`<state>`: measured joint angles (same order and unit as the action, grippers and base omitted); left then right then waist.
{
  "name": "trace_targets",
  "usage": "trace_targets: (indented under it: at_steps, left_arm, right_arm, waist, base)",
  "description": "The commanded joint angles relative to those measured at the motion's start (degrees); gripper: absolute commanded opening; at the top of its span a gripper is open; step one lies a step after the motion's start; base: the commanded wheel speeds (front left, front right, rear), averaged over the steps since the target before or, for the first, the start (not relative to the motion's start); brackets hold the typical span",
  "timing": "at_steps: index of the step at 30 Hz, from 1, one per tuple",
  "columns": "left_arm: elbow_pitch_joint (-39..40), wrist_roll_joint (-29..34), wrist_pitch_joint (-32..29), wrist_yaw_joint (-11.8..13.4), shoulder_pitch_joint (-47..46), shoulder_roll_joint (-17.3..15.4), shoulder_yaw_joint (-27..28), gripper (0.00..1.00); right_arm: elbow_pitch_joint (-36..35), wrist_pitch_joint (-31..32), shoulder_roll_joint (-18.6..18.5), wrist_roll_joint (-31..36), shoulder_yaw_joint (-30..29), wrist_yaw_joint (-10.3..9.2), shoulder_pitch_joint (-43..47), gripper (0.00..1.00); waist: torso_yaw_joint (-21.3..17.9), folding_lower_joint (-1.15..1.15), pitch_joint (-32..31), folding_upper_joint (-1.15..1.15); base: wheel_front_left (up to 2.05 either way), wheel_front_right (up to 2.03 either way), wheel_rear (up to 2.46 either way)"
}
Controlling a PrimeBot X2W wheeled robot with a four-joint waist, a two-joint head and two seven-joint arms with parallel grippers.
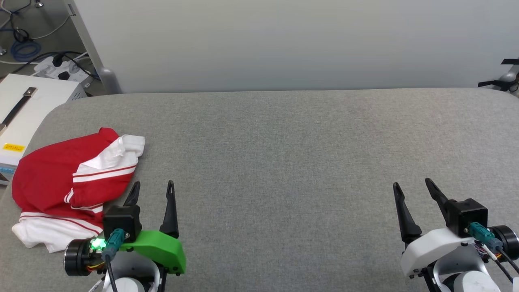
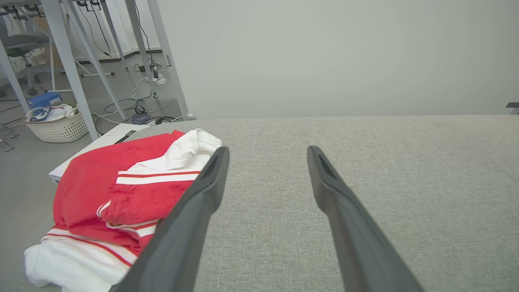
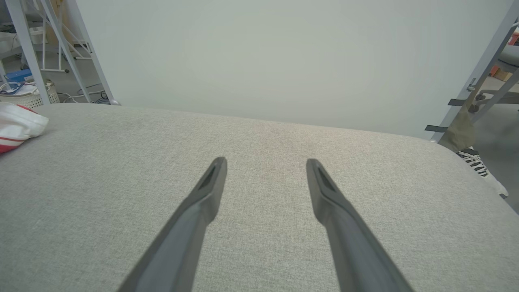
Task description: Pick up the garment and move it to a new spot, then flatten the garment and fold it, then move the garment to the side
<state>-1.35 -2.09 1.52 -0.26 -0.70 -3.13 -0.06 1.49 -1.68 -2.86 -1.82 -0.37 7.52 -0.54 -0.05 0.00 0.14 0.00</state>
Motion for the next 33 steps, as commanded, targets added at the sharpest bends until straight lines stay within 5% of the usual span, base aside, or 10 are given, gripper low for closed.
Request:
trace_targets:
  at_steps: [1,33]
  left_arm:
    - [-0.3,-0.6,0.6,-0.1,0.0,0.0,-0.1,1.0]
    - [-0.9,-4.0,4.6,-0.8,0.2,0.1,-0.7,1.0]
  right_arm:
    - [0.1,-0.6,0.0,-0.6,-0.2,0.0,-0.1,1.0]
    - [-2.0,-4.6,0.0,-3.3,-0.1,-0.01,0.4,1.0]
  waist:
    - [0.0,0.0,0.0,0.0]
    - [0.2,0.0,0.4,0.0]
  base:
    - [0.0,0.0,0.0]
    - [0.0,0.0,0.0]
